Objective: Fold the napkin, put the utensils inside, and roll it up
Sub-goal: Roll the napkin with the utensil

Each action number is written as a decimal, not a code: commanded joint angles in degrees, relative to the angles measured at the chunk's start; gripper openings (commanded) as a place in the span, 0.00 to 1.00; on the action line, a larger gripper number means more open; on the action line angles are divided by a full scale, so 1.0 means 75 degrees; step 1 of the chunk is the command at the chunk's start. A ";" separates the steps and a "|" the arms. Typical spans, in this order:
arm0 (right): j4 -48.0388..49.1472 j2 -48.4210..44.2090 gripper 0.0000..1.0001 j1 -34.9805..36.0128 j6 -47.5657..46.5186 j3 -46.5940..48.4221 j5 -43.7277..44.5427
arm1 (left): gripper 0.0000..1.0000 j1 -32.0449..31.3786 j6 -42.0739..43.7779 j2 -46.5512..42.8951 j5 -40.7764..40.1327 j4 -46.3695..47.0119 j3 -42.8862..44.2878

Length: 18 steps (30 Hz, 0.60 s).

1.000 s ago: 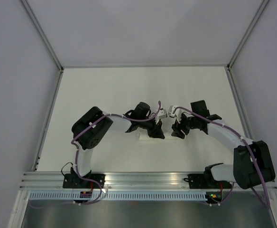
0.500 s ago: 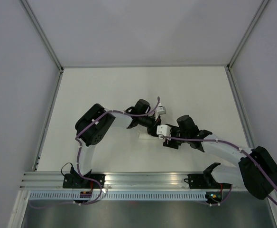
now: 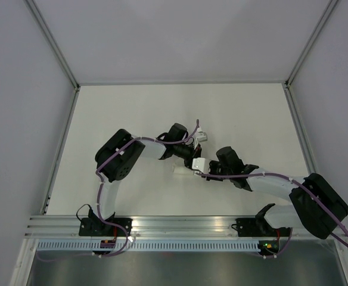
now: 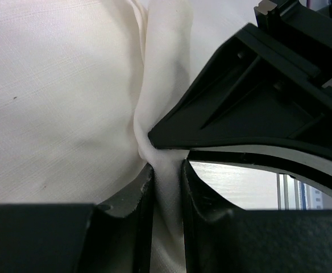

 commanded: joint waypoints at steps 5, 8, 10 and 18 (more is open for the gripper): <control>0.0068 0.0426 0.17 0.0031 0.0148 -0.0370 0.0267 | 0.34 0.0066 -0.0085 0.0021 -0.0829 -0.1098 -0.0612; -0.0189 0.0438 0.13 -0.0051 0.0148 -0.0312 0.0034 | 0.43 0.0136 -0.0179 -0.0424 -0.0981 -0.0956 -0.0729; -0.0295 0.0461 0.10 -0.0214 0.0148 -0.0137 -0.0270 | 0.44 0.0183 -0.0237 -0.0659 -0.1040 -0.0804 -0.0788; -0.2110 0.1070 0.07 -0.1012 -0.0238 0.0976 -0.1548 | 0.44 0.0324 -0.0765 -0.2533 -0.2831 0.0403 -0.1771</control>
